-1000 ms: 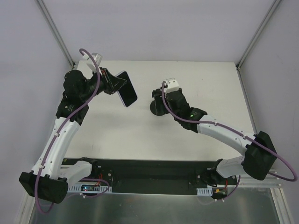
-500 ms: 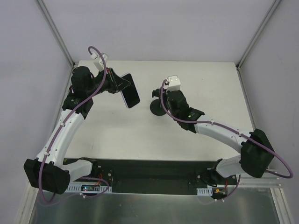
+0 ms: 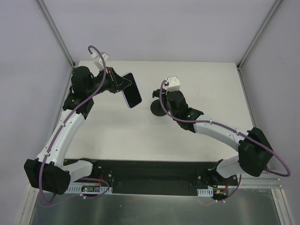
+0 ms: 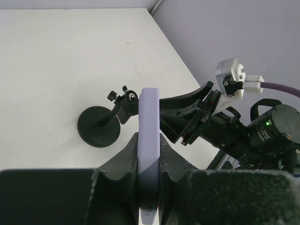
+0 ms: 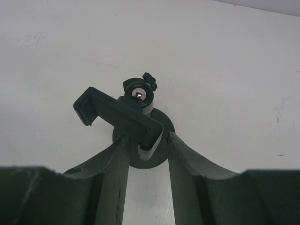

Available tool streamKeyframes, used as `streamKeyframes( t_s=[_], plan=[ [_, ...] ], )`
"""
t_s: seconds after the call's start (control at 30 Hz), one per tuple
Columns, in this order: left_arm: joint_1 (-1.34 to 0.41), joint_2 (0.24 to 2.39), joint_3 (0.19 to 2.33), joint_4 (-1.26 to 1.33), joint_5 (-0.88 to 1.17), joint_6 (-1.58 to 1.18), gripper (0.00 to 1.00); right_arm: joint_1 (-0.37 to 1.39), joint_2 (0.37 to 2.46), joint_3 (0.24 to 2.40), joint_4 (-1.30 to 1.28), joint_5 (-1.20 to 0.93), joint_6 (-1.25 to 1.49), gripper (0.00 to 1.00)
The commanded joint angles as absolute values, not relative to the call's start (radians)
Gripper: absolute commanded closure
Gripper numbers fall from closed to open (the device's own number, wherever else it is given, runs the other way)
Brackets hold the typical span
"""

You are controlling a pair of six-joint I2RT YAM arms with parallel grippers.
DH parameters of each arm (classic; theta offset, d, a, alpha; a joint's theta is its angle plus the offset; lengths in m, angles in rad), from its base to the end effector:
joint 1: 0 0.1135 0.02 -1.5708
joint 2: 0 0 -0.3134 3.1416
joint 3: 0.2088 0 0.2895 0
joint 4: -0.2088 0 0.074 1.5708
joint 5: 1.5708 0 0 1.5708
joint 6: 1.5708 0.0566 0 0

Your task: Place the phone on the phone stand

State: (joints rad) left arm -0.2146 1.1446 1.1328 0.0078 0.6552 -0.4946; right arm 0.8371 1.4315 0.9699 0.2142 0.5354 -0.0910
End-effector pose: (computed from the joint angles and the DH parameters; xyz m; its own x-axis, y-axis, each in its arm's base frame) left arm 0.2791 -0.0961 0.4551 -0.3662 -0.3054 -0.8790 0.6708 0.5681 -0.4768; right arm 0.2730 0.2597 0.3214 -0.1354 -0.2668 -0.9542 -0.3212 0.9229 -0.2125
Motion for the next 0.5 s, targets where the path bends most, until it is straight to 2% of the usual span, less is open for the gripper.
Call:
streamKeyframes(
  t_s=[0.0, 0.07, 0.33, 0.43, 0.47],
  plan=[
    [-0.212, 1.138, 1.157, 0.112, 0.693, -0.529, 1.0, 0.822, 1.443, 0.994, 0.262, 0.514, -0.09, 0.61],
    [-0.212, 1.141, 1.158, 0.115, 0.698, -0.535, 1.0, 0.824, 1.448, 0.997, 0.259, 0.511, -0.094, 0.61],
    [-0.212, 1.158, 1.152, 0.136, 0.716, -0.551, 1.0, 0.81, 1.465, 1.015, 0.265, 0.473, -0.118, 0.78],
    [-0.212, 1.166, 1.151, 0.15, 0.733, -0.548, 1.0, 0.808, 1.468, 1.011, 0.278, 0.45, -0.127, 0.9],
    [-0.212, 1.166, 1.149, 0.162, 0.748, -0.545, 1.0, 0.804, 1.47, 1.009, 0.279, 0.427, -0.138, 0.99]
  ],
)
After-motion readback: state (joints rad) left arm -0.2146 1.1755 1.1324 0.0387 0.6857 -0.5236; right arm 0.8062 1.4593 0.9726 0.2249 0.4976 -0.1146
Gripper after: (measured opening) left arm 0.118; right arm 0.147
